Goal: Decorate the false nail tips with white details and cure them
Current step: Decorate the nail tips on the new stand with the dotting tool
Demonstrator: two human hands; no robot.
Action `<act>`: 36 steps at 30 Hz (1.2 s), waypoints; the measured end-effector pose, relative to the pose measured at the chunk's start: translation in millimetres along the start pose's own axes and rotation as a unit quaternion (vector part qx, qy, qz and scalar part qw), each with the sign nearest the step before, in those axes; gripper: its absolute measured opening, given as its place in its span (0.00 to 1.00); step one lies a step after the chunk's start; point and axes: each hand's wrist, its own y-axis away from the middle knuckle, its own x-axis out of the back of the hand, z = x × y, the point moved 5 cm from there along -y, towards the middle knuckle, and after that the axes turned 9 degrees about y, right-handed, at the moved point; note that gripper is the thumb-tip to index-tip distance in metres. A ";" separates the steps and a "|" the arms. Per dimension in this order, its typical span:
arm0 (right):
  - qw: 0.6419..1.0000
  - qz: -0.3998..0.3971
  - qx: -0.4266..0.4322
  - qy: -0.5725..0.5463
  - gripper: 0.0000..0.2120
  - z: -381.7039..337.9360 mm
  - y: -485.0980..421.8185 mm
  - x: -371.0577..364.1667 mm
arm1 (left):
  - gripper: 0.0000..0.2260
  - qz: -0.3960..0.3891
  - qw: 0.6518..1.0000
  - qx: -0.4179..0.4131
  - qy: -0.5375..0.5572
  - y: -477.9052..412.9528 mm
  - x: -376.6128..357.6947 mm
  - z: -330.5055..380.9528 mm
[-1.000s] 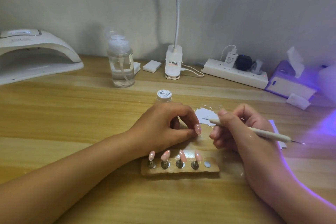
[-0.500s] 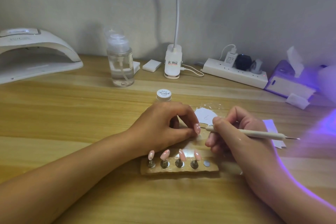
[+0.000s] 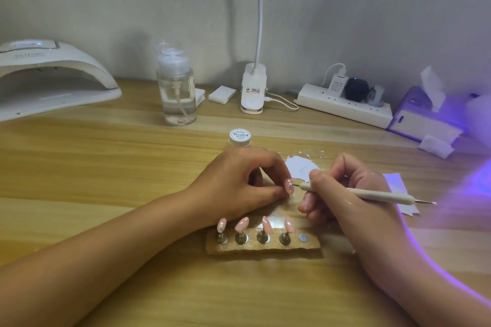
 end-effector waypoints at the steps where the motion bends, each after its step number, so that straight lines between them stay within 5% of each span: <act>1: 1.000 0.001 -0.001 -0.001 0.16 -0.1 0.2 0.5 | 0.07 0.001 1.000 0.000 -0.001 0.1 0.1 0.0; 36: 1.000 -0.006 -0.004 0.009 0.14 -1.1 0.7 0.3 | 0.06 -0.004 1.000 0.002 -0.004 -0.7 -0.3 -1.0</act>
